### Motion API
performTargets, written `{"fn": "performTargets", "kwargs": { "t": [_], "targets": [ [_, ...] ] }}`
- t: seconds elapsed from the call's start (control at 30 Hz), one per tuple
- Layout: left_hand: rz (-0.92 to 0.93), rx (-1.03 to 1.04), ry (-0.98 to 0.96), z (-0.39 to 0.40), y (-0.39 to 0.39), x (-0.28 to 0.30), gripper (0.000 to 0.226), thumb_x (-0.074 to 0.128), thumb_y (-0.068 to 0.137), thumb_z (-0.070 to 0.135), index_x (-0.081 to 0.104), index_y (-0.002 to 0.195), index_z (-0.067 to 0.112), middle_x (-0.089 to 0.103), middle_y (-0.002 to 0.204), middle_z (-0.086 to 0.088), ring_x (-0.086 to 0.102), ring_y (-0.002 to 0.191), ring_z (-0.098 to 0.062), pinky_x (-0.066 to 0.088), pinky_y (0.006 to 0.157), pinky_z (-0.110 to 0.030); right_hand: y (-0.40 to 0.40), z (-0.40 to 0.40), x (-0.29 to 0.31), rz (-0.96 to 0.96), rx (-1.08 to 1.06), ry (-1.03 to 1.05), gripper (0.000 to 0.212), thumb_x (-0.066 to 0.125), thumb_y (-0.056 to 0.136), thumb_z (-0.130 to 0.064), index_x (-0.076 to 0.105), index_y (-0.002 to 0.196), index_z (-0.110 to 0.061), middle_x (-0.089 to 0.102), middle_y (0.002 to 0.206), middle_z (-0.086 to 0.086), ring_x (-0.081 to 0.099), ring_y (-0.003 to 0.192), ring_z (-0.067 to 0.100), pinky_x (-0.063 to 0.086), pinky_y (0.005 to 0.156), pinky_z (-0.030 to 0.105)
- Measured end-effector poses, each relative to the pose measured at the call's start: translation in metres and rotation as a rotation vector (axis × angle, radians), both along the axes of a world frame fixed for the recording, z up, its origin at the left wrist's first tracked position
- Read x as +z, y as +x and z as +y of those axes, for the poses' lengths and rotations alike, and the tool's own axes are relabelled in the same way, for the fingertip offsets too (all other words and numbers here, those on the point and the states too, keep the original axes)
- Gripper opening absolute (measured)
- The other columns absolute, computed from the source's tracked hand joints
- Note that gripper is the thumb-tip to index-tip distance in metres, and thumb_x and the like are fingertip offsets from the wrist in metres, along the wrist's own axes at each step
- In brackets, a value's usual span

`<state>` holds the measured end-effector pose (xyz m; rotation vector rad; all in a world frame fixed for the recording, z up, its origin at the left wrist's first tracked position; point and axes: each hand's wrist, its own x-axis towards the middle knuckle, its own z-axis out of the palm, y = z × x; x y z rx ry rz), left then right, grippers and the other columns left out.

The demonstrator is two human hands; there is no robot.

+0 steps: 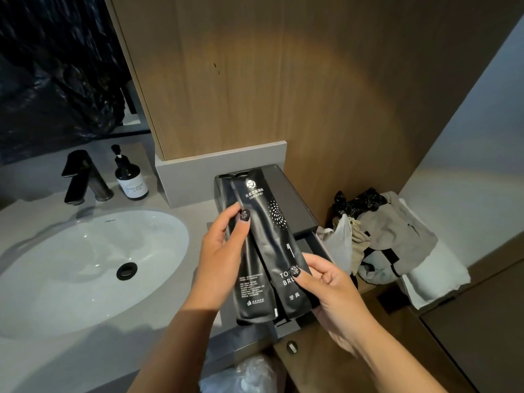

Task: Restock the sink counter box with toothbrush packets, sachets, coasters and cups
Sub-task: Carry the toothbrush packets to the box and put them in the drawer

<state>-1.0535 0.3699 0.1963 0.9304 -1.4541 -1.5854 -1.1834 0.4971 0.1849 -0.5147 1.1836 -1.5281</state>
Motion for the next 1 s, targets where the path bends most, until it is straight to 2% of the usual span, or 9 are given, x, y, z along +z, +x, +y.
{"fn": "performTargets", "kwargs": {
  "t": [0.17, 0.23, 0.27, 0.33, 0.4, 0.43, 0.57, 0.7, 1.0],
  "targets": [
    [0.132, 0.052, 0.108, -0.009, -0.001, -0.017, 0.058, 0.065, 0.087, 0.030, 0.041, 0.135, 0.052, 0.061, 0.132, 0.008, 0.059, 0.119, -0.015, 0.047, 0.099, -0.048, -0.001, 0.002, -0.003, -0.072, -0.018, -0.003, 0.042, 0.078, 0.067, -0.015, 0.071, 0.107, -0.007, 0.071, 0.106, 0.022, 0.073, 0.083, 0.027, 0.060, 0.066, 0.032],
    [0.227, 0.103, 0.335, -0.011, 0.002, -0.018, 0.065, 0.065, 0.088, 0.020, 0.035, 0.139, 0.047, 0.073, 0.096, 0.003, 0.070, 0.081, -0.014, 0.057, 0.068, -0.037, -0.003, 0.002, -0.005, -0.095, -0.027, -0.010, 0.037, 0.076, 0.066, -0.012, 0.073, 0.103, -0.009, 0.072, 0.104, 0.022, 0.073, 0.081, 0.026, 0.060, 0.063, 0.032],
    [0.296, 0.091, 0.472, -0.013, 0.004, -0.018, 0.058, 0.066, 0.087, 0.021, 0.041, 0.137, 0.038, 0.067, 0.077, 0.003, 0.061, 0.058, -0.011, 0.050, 0.049, -0.027, -0.004, 0.002, -0.006, -0.114, -0.037, -0.019, 0.036, 0.072, 0.067, -0.009, 0.073, 0.103, -0.008, 0.072, 0.103, 0.021, 0.073, 0.080, 0.025, 0.059, 0.062, 0.031],
    [0.476, -0.017, 0.778, -0.017, 0.006, -0.018, 0.033, 0.067, 0.079, 0.027, 0.055, 0.106, 0.012, 0.048, 0.066, 0.001, 0.040, 0.041, -0.008, 0.033, 0.033, -0.018, -0.006, 0.000, -0.007, -0.146, -0.060, -0.031, 0.038, 0.069, 0.067, -0.007, 0.070, 0.105, -0.005, 0.072, 0.103, 0.022, 0.073, 0.081, 0.024, 0.059, 0.063, 0.030],
    [0.597, -0.126, 0.956, -0.018, 0.006, -0.020, 0.025, 0.061, 0.074, 0.029, 0.055, 0.080, 0.006, 0.044, 0.068, -0.002, 0.041, 0.042, -0.008, 0.034, 0.035, -0.017, -0.007, -0.003, -0.007, -0.143, -0.078, -0.033, 0.041, 0.067, 0.070, -0.006, 0.066, 0.111, -0.003, 0.072, 0.105, 0.021, 0.073, 0.082, 0.023, 0.060, 0.064, 0.030],
    [0.623, -0.130, 0.965, -0.018, 0.005, -0.023, 0.027, 0.059, 0.074, 0.028, 0.059, 0.083, 0.003, 0.049, 0.072, -0.004, 0.047, 0.048, -0.010, 0.039, 0.040, -0.018, -0.007, -0.004, -0.006, -0.135, -0.086, -0.033, 0.041, 0.065, 0.073, -0.005, 0.065, 0.113, -0.003, 0.072, 0.105, 0.020, 0.073, 0.082, 0.023, 0.060, 0.065, 0.030],
    [0.666, -0.088, 0.829, -0.018, 0.001, -0.032, 0.044, 0.044, 0.094, 0.015, 0.044, 0.136, -0.001, 0.066, 0.121, -0.014, 0.069, 0.101, -0.023, 0.059, 0.074, -0.035, -0.007, -0.008, -0.004, -0.151, -0.091, -0.059, 0.036, 0.061, 0.075, -0.002, 0.065, 0.111, -0.004, 0.073, 0.102, 0.018, 0.073, 0.080, 0.020, 0.059, 0.063, 0.028],
    [0.580, -0.133, 0.616, -0.018, 0.004, -0.029, 0.038, 0.026, 0.103, 0.006, 0.042, 0.138, 0.006, 0.061, 0.132, -0.014, 0.060, 0.118, -0.033, 0.048, 0.098, -0.050, -0.010, -0.010, -0.007, -0.267, -0.136, -0.100, 0.033, 0.054, 0.078, 0.002, 0.070, 0.106, -0.005, 0.073, 0.102, 0.015, 0.073, 0.082, 0.019, 0.060, 0.065, 0.028],
    [0.399, -0.138, 0.523, -0.022, 0.000, -0.020, 0.026, 0.041, 0.099, 0.008, 0.057, 0.120, 0.008, 0.070, 0.116, -0.011, 0.067, 0.108, -0.028, 0.058, 0.085, -0.042, -0.016, -0.010, -0.017, -0.046, -0.026, -0.015, 0.063, 0.083, 0.058, -0.009, 0.065, 0.118, -0.009, 0.067, 0.117, 0.021, 0.070, 0.098, 0.032, 0.060, 0.074, 0.037]
  ]
}}
